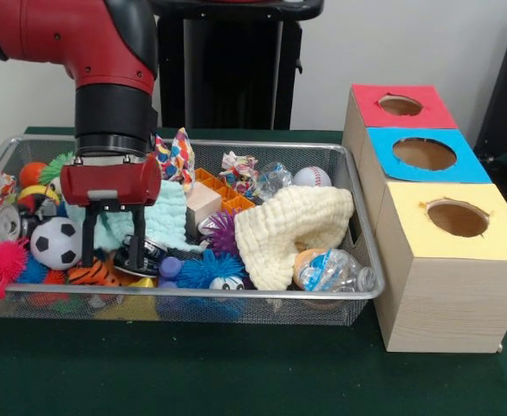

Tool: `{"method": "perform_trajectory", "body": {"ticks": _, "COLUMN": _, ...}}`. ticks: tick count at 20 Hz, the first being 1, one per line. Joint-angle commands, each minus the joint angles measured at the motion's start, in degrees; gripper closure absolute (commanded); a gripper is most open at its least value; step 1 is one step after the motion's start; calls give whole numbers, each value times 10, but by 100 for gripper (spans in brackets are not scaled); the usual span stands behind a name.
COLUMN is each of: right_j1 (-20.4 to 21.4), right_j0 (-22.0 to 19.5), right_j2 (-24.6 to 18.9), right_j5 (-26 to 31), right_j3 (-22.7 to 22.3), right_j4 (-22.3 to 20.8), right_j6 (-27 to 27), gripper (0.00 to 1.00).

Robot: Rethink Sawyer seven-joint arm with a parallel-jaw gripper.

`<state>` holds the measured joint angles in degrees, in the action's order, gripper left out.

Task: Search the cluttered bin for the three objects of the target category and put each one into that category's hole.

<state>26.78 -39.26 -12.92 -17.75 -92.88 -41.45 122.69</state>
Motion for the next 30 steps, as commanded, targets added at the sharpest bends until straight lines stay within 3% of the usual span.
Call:
{"method": "perform_trajectory", "body": {"ticks": 1, "right_j1": 2, "right_j0": 22, "right_j2": -32, "right_j5": 12, "right_j3": 26, "right_j4": -7, "right_j6": 41, "gripper": 0}}
{"method": "perform_trajectory", "body": {"ticks": 9, "right_j1": -37, "right_j0": 55, "right_j2": 22, "right_j5": -29, "right_j3": 44, "right_j4": 16, "right_j6": 37, "gripper": 0}}
{"method": "perform_trajectory", "body": {"ticks": 14, "right_j1": -45, "right_j0": 61, "right_j2": 56, "right_j5": 10, "right_j3": 46, "right_j4": 25, "right_j6": 34, "gripper": 0}}
{"method": "perform_trajectory", "body": {"ticks": 20, "right_j1": -10, "right_j0": 78, "right_j2": 99, "right_j5": 68, "right_j3": 27, "right_j4": 43, "right_j6": 33, "gripper": 0}}
{"method": "perform_trajectory", "body": {"ticks": 26, "right_j1": 24, "right_j0": 72, "right_j2": 103, "right_j5": 141, "right_j3": 17, "right_j4": 34, "right_j6": 10, "gripper": 0}}
{"method": "perform_trajectory", "body": {"ticks": 30, "right_j1": 34, "right_j0": 73, "right_j2": 104, "right_j5": 153, "right_j3": 13, "right_j4": 26, "right_j6": 11, "gripper": 0}}
